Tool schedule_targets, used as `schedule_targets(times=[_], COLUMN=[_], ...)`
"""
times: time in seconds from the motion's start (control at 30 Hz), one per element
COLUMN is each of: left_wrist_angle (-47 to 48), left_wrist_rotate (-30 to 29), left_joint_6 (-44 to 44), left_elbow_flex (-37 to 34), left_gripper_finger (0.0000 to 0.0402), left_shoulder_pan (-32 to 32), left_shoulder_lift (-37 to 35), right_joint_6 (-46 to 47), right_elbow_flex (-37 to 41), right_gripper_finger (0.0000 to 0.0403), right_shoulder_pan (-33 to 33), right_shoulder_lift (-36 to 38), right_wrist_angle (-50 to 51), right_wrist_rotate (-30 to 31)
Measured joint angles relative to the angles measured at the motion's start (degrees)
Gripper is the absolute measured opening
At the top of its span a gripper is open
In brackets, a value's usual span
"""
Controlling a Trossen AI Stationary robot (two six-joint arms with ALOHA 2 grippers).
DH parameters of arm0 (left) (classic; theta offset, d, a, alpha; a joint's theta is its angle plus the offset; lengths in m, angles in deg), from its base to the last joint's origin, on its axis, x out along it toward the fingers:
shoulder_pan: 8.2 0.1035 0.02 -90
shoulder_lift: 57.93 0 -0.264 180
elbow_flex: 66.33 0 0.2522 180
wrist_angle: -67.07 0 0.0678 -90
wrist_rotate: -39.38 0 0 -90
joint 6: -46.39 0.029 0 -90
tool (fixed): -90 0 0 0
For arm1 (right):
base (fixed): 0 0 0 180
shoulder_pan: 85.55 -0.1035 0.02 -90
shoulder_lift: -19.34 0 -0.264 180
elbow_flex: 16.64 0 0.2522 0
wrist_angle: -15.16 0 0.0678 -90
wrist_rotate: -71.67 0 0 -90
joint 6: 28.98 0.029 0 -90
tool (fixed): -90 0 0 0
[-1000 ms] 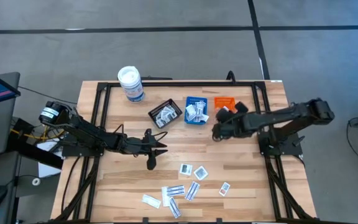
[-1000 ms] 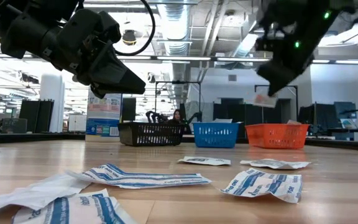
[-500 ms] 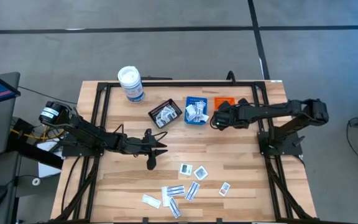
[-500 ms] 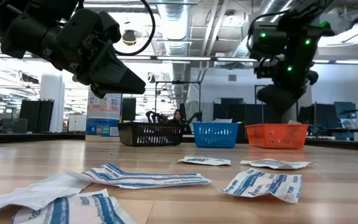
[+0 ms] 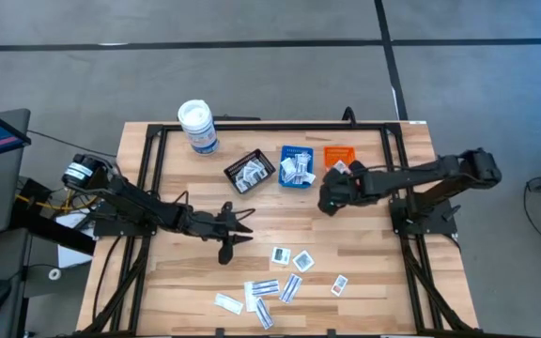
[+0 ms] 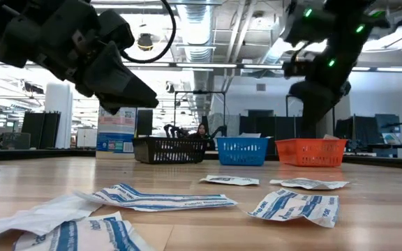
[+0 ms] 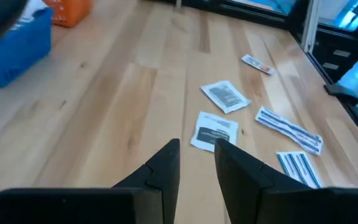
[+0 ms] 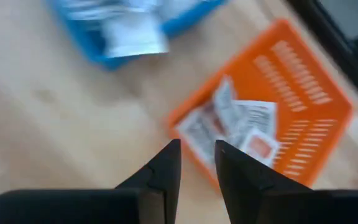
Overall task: Pick & Place First Aid Supplies
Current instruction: Put the black towelette pack into the black bin
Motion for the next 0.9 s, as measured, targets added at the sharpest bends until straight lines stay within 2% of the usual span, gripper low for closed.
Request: schedule_targets(times=[0.2, 0.3, 0.5, 0.63, 0.77, 0.9], left_wrist_angle=[-12.47, -14.53, -14.82, -14.64, -14.33, -14.85], left_wrist_rotate=[0.83, 2.49, 3.89, 3.95, 8.4, 9.51], left_joint_6=[1.57, 4.91, 9.69, 10.26, 8.14, 7.44], left_elbow_flex=[1.12, 4.99, 14.96, 17.56, 17.51, 17.53], left_gripper_finger=[0.0114, 0.0125, 0.014, 0.0143, 0.0143, 0.0143], left_shoulder_pan=[-0.02, 0.61, 2.04, 2.8, 2.96, 2.93], left_shoulder_lift=[10.36, 16.56, 27.07, 31.25, 33.44, 34.14], right_joint_6=[-2.05, -5.5, -5.17, -4.79, -3.64, -3.61], right_elbow_flex=[0.0, 0.0, 1.87, 3.45, 3.74, 3.72], right_gripper_finger=[0.0092, 0.0092, 0.0092, 0.0092, 0.0092, 0.0092], right_shoulder_pan=[-9.96, -15.42, -24.25, -27.19, -28.29, -28.34], right_shoulder_lift=[6.45, 10.12, 15.37, 15.95, 15.71, 15.71], right_wrist_angle=[-1.01, -1.39, -6.42, -8.21, -8.97, -9.95], right_wrist_rotate=[-3.99, -1.77, 4.18, 3.24, 1.49, 0.01])
